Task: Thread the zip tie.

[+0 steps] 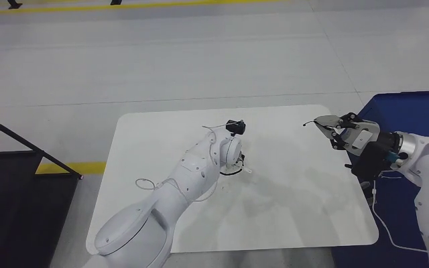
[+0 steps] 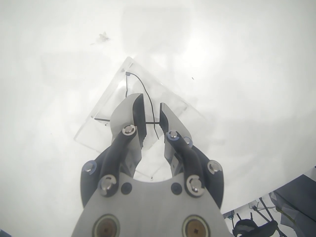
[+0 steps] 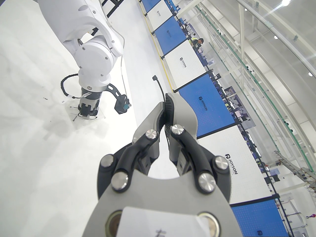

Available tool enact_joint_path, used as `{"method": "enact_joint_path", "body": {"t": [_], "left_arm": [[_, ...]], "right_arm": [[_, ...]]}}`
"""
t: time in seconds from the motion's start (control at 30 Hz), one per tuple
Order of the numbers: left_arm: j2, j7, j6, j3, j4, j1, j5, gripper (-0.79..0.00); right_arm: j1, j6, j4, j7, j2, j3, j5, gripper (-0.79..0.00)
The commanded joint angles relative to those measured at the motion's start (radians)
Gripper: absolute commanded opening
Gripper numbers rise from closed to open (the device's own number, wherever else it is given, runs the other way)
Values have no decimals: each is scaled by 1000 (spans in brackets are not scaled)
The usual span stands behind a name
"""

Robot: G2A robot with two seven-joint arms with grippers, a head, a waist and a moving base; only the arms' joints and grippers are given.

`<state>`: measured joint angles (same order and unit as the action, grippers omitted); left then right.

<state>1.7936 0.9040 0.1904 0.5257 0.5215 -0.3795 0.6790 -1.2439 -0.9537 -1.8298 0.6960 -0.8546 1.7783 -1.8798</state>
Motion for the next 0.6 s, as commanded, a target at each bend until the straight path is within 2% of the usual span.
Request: {"method": "enact_joint_path", "body": {"t": [0.0, 0.2, 0.57], "left_arm": [[10, -5, -6, 0, -23, 5, -3, -668], [34, -31, -42, 4, -72, 14, -15, -671], [69, -79, -50, 11, -160, 31, -12, -702]], "right_arm": [[0, 0, 0, 0, 0, 0, 0, -785], [0, 0, 0, 0, 0, 0, 0, -785], [0, 0, 0, 0, 0, 0, 0, -785]]}}
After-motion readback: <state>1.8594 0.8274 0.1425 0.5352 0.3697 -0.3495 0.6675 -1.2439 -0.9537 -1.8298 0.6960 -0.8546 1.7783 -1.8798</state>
